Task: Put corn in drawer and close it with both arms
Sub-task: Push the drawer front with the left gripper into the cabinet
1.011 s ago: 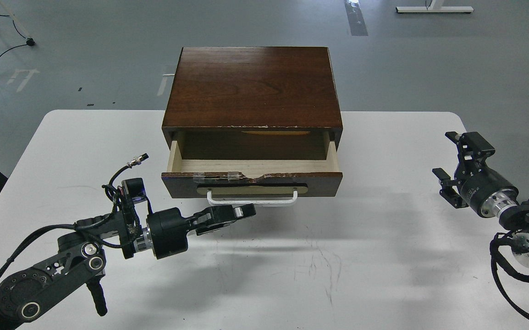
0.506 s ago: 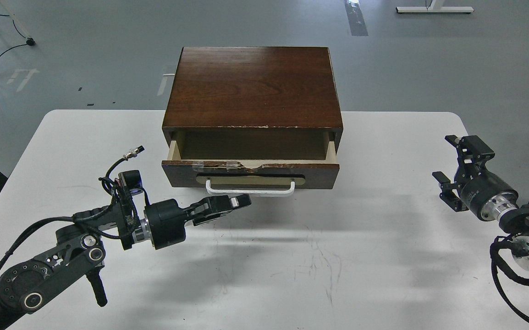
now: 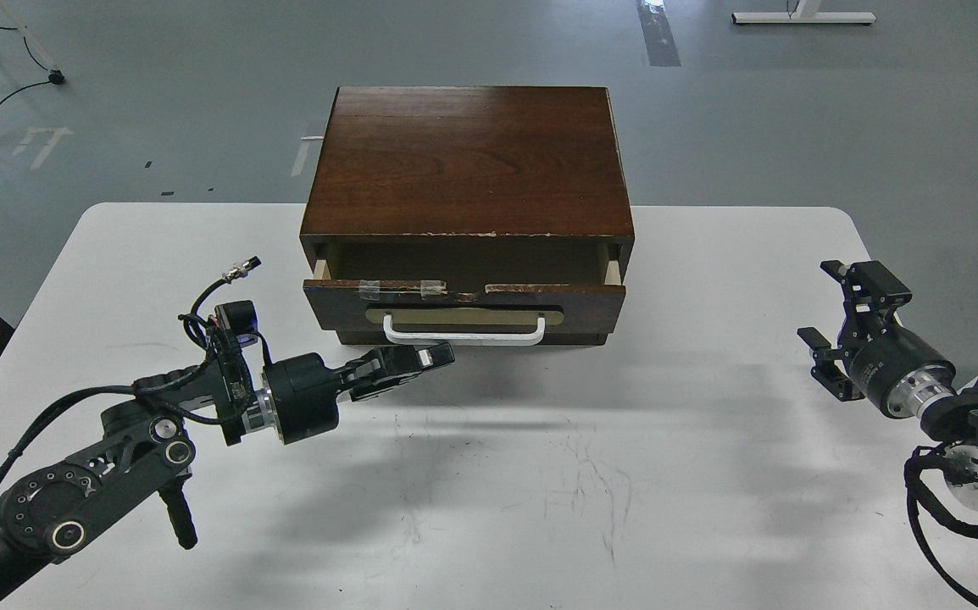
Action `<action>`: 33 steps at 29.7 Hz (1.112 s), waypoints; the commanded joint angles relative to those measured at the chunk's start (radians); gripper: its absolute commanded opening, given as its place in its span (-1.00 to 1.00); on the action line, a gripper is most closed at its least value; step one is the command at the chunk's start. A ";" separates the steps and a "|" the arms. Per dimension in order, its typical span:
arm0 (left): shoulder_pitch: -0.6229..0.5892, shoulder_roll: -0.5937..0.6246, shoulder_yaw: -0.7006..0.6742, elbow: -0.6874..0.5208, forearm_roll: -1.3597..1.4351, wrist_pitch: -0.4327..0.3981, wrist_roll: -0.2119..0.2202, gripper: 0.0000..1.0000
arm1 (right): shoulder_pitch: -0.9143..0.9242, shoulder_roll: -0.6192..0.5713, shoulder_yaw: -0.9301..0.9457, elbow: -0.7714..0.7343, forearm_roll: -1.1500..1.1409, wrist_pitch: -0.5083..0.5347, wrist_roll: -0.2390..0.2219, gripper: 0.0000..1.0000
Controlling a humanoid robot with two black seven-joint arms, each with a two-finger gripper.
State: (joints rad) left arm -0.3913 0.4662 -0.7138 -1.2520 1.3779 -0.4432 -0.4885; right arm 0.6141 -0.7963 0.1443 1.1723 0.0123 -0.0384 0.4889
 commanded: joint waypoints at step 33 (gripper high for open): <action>-0.078 -0.021 0.011 0.128 -0.059 -0.014 0.000 -1.00 | -0.034 0.011 0.004 0.001 0.000 -0.001 0.000 1.00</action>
State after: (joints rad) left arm -0.4644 0.4476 -0.7049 -1.1323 1.3276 -0.4547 -0.4887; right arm 0.5815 -0.7845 0.1489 1.1731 0.0123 -0.0397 0.4885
